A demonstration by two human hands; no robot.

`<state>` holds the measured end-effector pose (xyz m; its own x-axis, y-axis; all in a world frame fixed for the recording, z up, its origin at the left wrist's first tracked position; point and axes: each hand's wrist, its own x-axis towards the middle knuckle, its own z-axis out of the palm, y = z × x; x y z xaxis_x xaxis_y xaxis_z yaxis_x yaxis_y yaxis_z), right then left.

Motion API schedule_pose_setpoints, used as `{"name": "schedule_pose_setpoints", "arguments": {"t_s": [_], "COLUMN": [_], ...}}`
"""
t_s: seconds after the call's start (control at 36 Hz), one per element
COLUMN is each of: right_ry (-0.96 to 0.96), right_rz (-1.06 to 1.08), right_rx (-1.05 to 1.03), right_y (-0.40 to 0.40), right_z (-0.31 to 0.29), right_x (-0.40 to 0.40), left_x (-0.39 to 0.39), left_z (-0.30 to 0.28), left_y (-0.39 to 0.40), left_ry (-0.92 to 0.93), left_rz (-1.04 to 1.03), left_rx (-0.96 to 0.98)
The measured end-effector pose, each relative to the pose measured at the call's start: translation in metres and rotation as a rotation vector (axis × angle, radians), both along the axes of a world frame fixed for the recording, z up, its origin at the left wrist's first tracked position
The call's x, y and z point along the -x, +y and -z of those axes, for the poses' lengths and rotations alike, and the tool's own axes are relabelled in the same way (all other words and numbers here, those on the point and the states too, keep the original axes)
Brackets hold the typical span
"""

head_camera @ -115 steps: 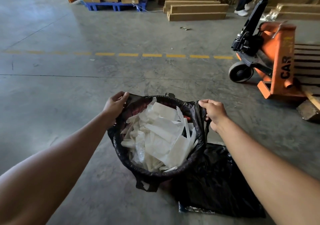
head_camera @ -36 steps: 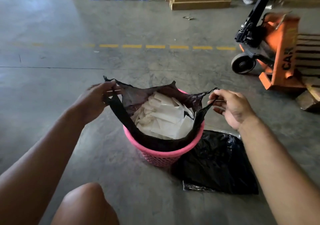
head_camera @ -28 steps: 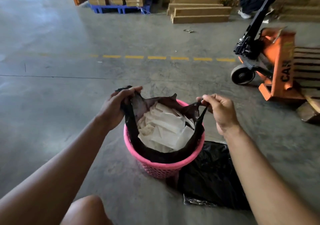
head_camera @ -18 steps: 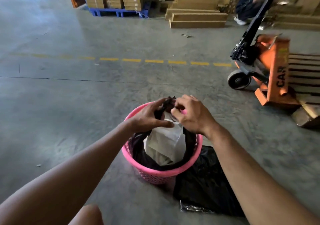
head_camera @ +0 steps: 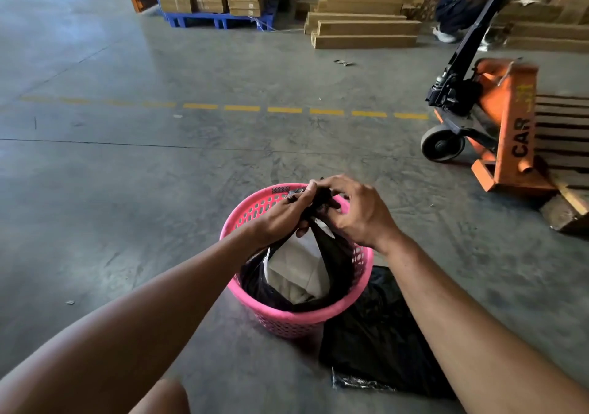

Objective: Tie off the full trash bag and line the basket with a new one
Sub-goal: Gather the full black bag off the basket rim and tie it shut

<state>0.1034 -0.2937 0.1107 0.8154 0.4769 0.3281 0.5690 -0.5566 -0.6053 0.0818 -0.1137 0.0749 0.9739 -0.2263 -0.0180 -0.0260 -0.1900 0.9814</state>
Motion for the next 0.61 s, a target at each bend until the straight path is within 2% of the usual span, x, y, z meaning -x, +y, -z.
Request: {"name": "schedule_pose_setpoints", "arguments": {"t_s": [0.11, 0.25, 0.31, 0.39, 0.56, 0.61], "right_ry": [-0.043, 0.052, 0.076, 0.099, 0.103, 0.135], "right_rz": [0.073, 0.226, 0.266, 0.268, 0.153, 0.139], "right_rx": [-0.162, -0.34, -0.335, -0.31, -0.244, -0.222], "right_y": [0.01, 0.004, 0.0, -0.006, 0.0, 0.007], "right_z": [0.011, 0.022, 0.028, 0.033, 0.05, 0.06], "right_x": [0.002, 0.003, 0.004, 0.013, 0.054, 0.065], "left_x": [-0.003, -0.005, -0.004, -0.001, -0.009, -0.008], "left_z": [-0.002, -0.007, -0.008, -0.015, -0.019, -0.025], "left_y": [0.0, 0.014, 0.02, 0.028, 0.026, 0.019], "left_ry": [0.067, 0.215, 0.269, 0.368, 0.493, 0.519], "left_rz": [-0.019, -0.032, 0.01, 0.04, -0.09, -0.076], "left_rx": [0.016, 0.117, 0.167, 0.126, 0.25, 0.252]}}
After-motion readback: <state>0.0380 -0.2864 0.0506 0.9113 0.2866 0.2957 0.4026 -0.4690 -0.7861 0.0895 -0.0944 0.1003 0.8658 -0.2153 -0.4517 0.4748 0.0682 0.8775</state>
